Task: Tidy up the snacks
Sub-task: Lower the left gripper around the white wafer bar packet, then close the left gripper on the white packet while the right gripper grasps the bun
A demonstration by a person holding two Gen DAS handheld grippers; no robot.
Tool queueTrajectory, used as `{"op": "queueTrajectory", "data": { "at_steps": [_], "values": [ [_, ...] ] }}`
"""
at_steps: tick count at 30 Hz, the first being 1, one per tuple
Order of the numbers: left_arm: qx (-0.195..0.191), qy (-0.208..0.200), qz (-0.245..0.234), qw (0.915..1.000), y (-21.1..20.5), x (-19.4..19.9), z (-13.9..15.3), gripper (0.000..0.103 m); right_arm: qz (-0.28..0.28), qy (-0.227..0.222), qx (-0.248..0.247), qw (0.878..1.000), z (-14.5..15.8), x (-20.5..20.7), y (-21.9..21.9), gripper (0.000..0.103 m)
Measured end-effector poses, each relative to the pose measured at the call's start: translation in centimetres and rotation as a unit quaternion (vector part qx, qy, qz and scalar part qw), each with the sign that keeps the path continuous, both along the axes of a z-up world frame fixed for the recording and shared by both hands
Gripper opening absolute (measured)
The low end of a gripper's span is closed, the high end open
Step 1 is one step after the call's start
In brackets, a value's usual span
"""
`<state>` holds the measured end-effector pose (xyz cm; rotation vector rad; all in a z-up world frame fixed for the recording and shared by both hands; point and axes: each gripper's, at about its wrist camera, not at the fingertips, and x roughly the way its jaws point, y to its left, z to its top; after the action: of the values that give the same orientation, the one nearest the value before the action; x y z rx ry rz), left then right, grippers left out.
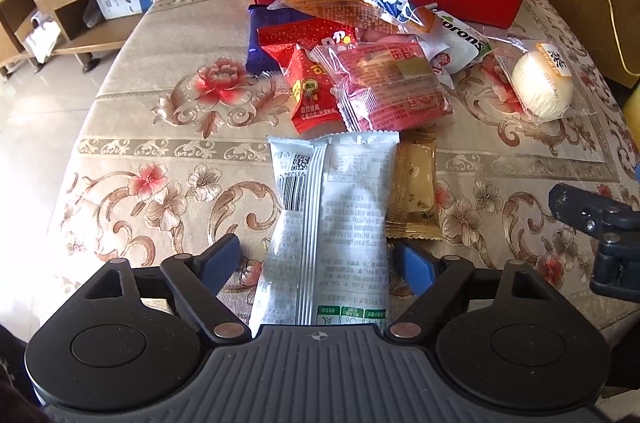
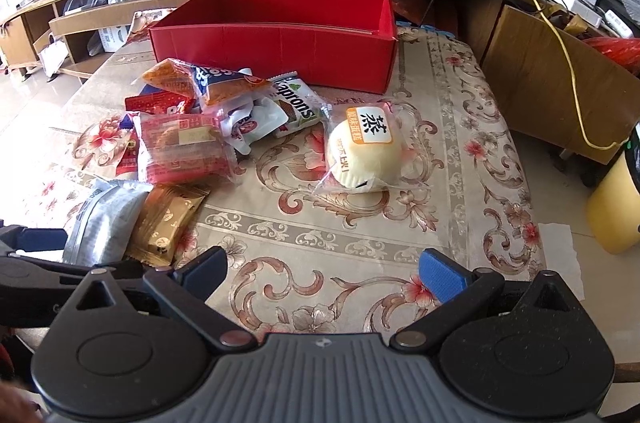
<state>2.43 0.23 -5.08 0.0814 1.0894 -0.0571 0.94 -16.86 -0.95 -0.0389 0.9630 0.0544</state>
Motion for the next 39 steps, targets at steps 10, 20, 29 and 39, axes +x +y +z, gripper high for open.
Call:
{"op": "queueTrajectory", "data": {
  "at_steps": [10, 20, 29, 39],
  "values": [
    [-0.005, -0.008, -0.004, 0.9999, -0.1, 0.1, 0.4, 0.065, 0.017, 0.010, 0.003, 1.000, -0.3, 0.8, 0.6, 0.091],
    [-0.018, -0.010, -0.005, 0.9998, 0.0, 0.0, 0.7, 0.054, 0.003, 0.011, 0.012, 1.000, -0.3, 1.5, -0.5, 0.089],
    [-0.028, -0.013, -0.016, 0.9994, -0.4, -0.1, 1.1, 0.048, -0.002, 0.019, 0.015, 1.000, -0.5, 2.1, -0.8, 0.089],
    [-0.019, -0.021, -0.015, 0.9995, -0.7, -0.4, 1.8, 0.046, 0.010, 0.015, 0.019, 1.000, -0.1, 1.7, -0.6, 0.089]
  ]
}}
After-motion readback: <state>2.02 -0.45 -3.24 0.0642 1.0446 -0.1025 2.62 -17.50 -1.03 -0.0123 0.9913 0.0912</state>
